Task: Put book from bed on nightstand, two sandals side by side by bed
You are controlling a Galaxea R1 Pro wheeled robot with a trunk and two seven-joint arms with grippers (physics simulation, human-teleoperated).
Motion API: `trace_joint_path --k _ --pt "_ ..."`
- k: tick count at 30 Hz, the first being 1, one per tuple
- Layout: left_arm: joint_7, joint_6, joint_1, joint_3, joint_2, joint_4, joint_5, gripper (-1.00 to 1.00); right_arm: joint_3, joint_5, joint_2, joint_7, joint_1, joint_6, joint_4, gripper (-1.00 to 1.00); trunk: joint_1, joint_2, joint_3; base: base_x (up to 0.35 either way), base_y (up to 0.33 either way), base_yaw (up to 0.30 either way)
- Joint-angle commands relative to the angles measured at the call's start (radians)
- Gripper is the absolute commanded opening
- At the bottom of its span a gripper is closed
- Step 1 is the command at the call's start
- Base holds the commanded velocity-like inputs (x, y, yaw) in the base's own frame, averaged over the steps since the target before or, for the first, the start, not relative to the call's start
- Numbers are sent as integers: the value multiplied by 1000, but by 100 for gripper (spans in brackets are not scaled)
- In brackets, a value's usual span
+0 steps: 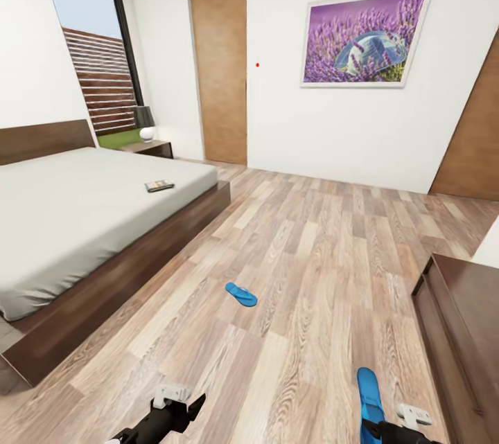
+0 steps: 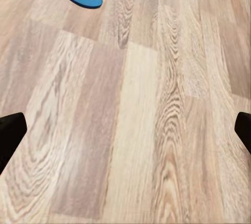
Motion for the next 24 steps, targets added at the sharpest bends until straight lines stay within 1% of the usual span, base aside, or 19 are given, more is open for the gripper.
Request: trace_joint_path --k 1,18,21,24 --pt "-6 1 0 2 0 1 8 100 -2 -4 0 4 -1 2 1 -100 0 0 -1 0 0 -237" --pt "-7 1 0 0 0 1 8 100 -2 -3 0 4 -1 2 1 -100 0 0 -1 0 0 -257" --pt "-7 1 0 1 0 0 8 100 -1 -3 0 5 -1 2 1 -100 0 0 -1 0 0 -197" --pt "-7 1 0 0 0 1 8 100 -1 -3 0 5 -1 2 1 -100 0 0 -1 0 0 -76"
